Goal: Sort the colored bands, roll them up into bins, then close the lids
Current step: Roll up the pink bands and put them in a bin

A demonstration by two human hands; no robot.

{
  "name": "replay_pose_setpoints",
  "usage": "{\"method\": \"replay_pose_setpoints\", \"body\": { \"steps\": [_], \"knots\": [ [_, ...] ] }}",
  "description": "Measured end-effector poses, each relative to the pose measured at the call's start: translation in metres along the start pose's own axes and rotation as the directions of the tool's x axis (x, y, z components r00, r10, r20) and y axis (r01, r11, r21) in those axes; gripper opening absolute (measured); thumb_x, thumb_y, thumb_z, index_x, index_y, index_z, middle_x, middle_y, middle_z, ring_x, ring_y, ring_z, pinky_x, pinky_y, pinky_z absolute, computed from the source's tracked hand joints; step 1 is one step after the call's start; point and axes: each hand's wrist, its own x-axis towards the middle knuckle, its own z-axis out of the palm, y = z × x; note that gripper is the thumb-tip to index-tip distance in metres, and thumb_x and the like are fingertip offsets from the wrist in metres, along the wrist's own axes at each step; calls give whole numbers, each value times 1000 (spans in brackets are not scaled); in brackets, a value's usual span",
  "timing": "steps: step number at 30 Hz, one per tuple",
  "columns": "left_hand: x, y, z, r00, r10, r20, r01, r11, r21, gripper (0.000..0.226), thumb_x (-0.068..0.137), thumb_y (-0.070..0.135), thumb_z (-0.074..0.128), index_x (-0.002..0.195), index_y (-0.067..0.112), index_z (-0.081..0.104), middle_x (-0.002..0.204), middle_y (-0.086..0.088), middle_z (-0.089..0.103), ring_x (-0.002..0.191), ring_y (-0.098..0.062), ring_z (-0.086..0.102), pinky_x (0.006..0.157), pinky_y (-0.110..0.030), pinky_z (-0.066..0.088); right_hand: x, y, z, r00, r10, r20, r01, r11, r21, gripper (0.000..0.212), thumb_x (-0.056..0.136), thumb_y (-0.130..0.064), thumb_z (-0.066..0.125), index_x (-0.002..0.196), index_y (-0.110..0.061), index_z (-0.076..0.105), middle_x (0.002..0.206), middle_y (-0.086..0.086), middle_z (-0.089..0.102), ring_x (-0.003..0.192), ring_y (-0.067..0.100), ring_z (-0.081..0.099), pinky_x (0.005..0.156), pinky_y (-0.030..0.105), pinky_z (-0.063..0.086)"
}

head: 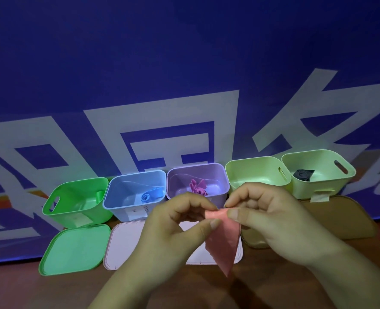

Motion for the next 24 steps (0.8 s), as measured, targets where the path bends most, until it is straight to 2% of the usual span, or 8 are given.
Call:
{"method": "replay_pose_setpoints", "body": {
  "steps": [2, 5, 8, 11, 13, 17, 21, 24],
  "knots": [
    [1, 0, 4, 1000, 7, 0, -7, 1000, 16, 18, 76, 18, 79, 90, 29, 74, 86, 1, 74, 82, -19, 68, 80, -29, 54, 0, 4, -5, 1000, 14, 1, -14, 1000, 14, 11, 73, -25, 69, 83, -23, 73, 67, 2, 67, 63, 10, 57, 62, 18, 45],
    [3, 0, 11, 999, -2, -43, 3, 1000, 14, 18, 74, 16, 79, 87, 28, 75, 83, 0, 74, 79, -17, 68, 77, -24, 53, 0, 9, -11, 1000, 5, 3, -5, 999, 33, 13, 73, -27, 70, 85, -22, 74, 72, 12, 69, 66, 13, 59, 66, 24, 48],
    [5, 2, 16, 997, -19, -78, 18, 1000, -6, 17, 74, 16, 78, 85, 29, 77, 81, 1, 75, 78, -15, 69, 75, -20, 52, -1, 12, -16, 999, -42, 2, 41, 998, 42, 11, 73, -23, 74, 85, -23, 74, 74, 3, 71, 69, 10, 63, 67, 20, 50],
    [7, 6, 18, 995, -39, -87, 36, 999, -41, 19, 77, 9, 81, 85, 26, 78, 81, 0, 75, 78, -15, 70, 73, -19, 52, -3, 14, -17, 994, -103, 27, 103, 995, 7, 23, 75, -8, 81, 87, -26, 74, 79, -1, 70, 73, 9, 63, 70, 20, 52],
    [7, 6, 19, 995, -49, -87, 43, 997, -63, 16, 77, 11, 80, 85, 25, 78, 80, -2, 75, 77, -16, 70, 73, -21, 52, -2, 15, -18, 991, -129, 21, 130, 991, -28, 27, 76, -5, 82, 87, -27, 73, 81, 0, 71, 74, 9, 64, 71, 21, 52],
    [7, 1, 23, 995, -58, -80, 49, 993, -107, 11, 76, 29, 77, 86, 24, 77, 79, -6, 72, 77, -21, 67, 76, -34, 53, 0, 19, -20, 986, -168, 8, 168, 984, -62, 14, 80, -18, 78, 90, -24, 73, 82, 2, 71, 76, 19, 65, 73, 28, 53],
    [7, 0, 24, 997, -19, -70, 12, 994, -111, 17, 78, 34, 73, 93, 25, 72, 77, -5, 66, 75, -18, 62, 75, -32, 49, 0, 20, -21, 984, -174, 35, 177, 981, -81, 14, 81, -29, 71, 95, -26, 68, 76, 4, 67, 72, 27, 59, 68, 30, 48],
    [8, 1, 24, 998, 28, -53, -30, 999, -36, 13, 82, 34, 69, 93, 28, 70, 77, 2, 66, 75, -15, 61, 75, -26, 48, 0, 20, -23, 982, -177, 64, 182, 981, -71, 13, 84, -30, 67, 96, -26, 66, 74, 9, 65, 67, 27, 54, 65, 30, 44]
  ]
}}
